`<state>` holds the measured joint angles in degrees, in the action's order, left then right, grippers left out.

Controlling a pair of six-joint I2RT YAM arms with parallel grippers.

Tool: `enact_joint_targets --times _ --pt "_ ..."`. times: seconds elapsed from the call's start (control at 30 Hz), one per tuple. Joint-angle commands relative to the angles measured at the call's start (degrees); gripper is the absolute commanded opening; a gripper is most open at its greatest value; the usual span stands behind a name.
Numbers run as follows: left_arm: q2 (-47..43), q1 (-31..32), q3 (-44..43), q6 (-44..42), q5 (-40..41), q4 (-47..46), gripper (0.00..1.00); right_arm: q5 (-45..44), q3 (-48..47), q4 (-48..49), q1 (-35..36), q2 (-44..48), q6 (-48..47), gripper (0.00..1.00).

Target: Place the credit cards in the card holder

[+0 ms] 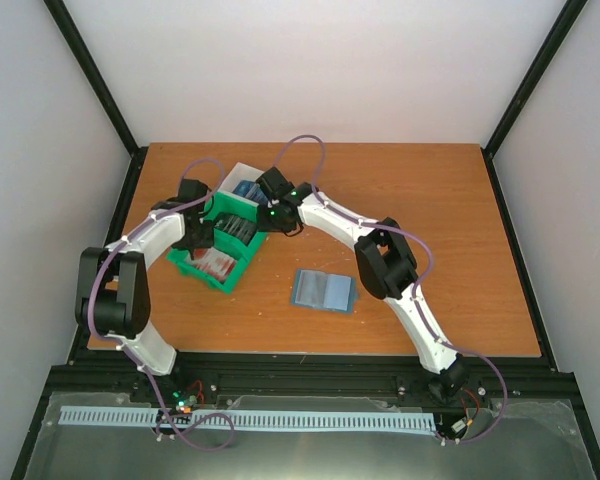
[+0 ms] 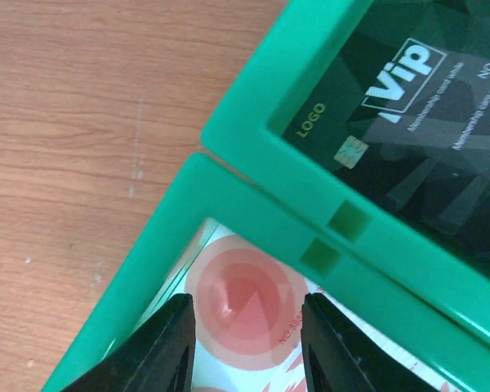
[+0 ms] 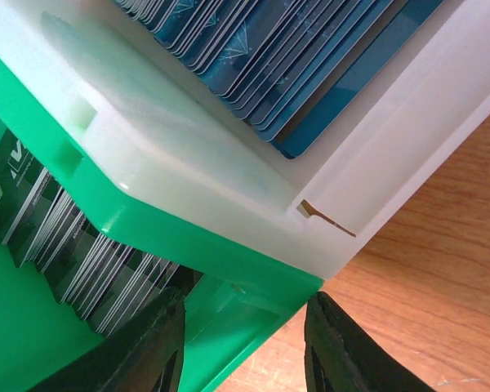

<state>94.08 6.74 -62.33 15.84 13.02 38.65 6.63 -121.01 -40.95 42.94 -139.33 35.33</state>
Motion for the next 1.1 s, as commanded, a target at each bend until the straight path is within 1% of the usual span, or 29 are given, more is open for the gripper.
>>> enact_joint_targets --times 0.0,0.1,0.2,0.4,0.67,0.9,1.07 --pt "1.02 -0.41 -2.25 -0.40 -5.45 -0.48 0.38 -7.19 -0.05 -8.96 -1.03 -1.68 -4.43 0.40" --pt "0.13 -0.41 -1.23 0.83 -6.58 -0.23 0.38 -10.51 -0.49 -10.53 -1.94 -2.03 -5.18 0.40" --pt "-1.44 -0.41 -0.14 1.65 -9.92 -0.29 0.39 -12.32 -0.34 -11.16 -3.04 -2.48 -7.14 0.39" --pt "-2.40 -0.41 1.94 1.34 -15.58 -1.22 0.40 -7.89 0.65 -8.91 -3.15 -1.77 -12.79 0.35" --pt "-0.55 -0.06 1.26 0.04 -14.86 -1.10 0.41 -7.80 2.02 -8.55 -3.13 -1.56 -15.28 0.34" --pt "2.10 2.27 0.98 -1.91 -8.46 -0.68 0.42 -7.61 2.67 -8.62 -3.17 -1.47 -15.82 0.35" --pt "3.26 2.70 0.94 -3.86 -7.87 -1.21 0.41 -7.17 2.77 -8.62 -3.17 -1.56 -15.90 0.35"
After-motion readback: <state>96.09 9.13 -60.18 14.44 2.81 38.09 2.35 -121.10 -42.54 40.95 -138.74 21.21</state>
